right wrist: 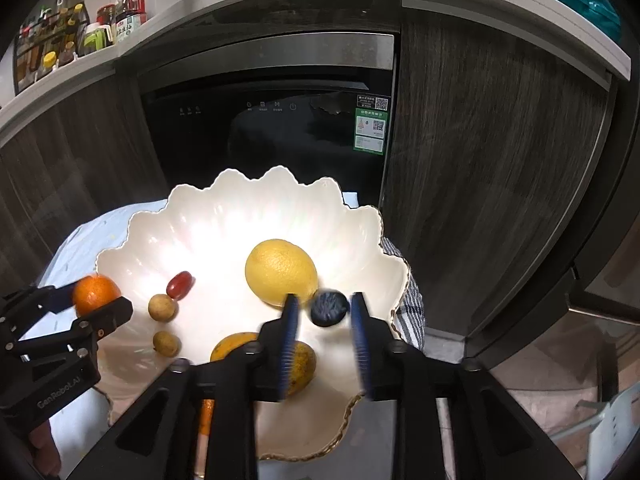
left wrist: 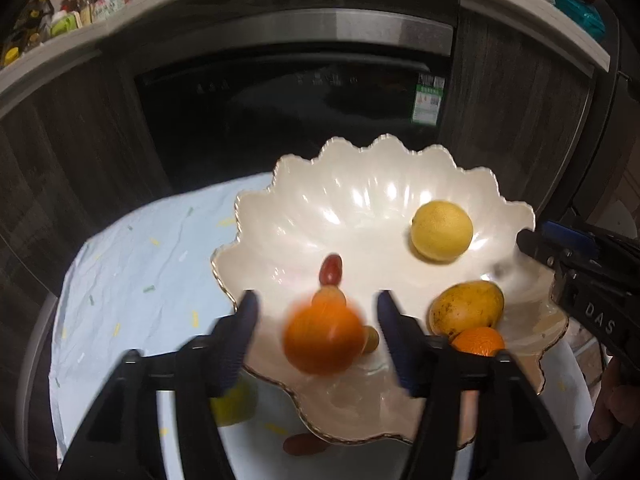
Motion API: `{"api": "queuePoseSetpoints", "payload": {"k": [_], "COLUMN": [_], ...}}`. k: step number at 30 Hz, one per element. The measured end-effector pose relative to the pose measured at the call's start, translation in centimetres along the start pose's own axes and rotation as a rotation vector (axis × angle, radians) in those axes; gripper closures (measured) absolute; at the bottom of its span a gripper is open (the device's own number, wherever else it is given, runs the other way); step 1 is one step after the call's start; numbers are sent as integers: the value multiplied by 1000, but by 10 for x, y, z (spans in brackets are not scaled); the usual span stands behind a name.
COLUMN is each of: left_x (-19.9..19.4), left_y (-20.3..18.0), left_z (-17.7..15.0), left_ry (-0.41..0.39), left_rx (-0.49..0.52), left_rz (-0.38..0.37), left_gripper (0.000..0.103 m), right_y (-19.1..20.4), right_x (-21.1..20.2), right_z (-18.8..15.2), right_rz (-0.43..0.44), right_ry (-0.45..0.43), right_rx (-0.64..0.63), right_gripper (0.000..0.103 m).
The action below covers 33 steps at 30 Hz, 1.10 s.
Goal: Organize fruits
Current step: 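Carry the mandarin and blueberry into the white bowl and open both grippers, then withdraw both open grippers from the bowl toward the green fruit and red date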
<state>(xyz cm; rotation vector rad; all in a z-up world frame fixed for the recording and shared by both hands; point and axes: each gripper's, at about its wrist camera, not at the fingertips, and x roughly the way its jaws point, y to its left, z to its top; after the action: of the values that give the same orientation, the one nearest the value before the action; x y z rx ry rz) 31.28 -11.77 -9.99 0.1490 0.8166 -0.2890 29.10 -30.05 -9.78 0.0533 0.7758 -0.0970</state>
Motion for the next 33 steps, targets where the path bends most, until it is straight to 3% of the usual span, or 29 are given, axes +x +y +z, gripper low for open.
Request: {"api": "queuePoseSetpoints", "payload": {"k": [6,11,19,33], "left_x": [-7,-15,-31,-76], "left_y": [0,2,7,22], "left_z": [2,2,-1,-11], "left_ry": [-21,-34,-51,-94], "left_rx": [14,11,4,-24], "left_rz": [21,28,49,71], "left_gripper": [33,26,19,17], "right_y": [1,3,8,32], "right_x": [-9,-17,-31,-72], "right_z": [0,1,0,-3], "right_rz": [-23,-25,-13,4], "right_ry": [-30,-51,-66,-114], "right_rx": [3,4,5,-16], "right_gripper": [34,24,24,24]}}
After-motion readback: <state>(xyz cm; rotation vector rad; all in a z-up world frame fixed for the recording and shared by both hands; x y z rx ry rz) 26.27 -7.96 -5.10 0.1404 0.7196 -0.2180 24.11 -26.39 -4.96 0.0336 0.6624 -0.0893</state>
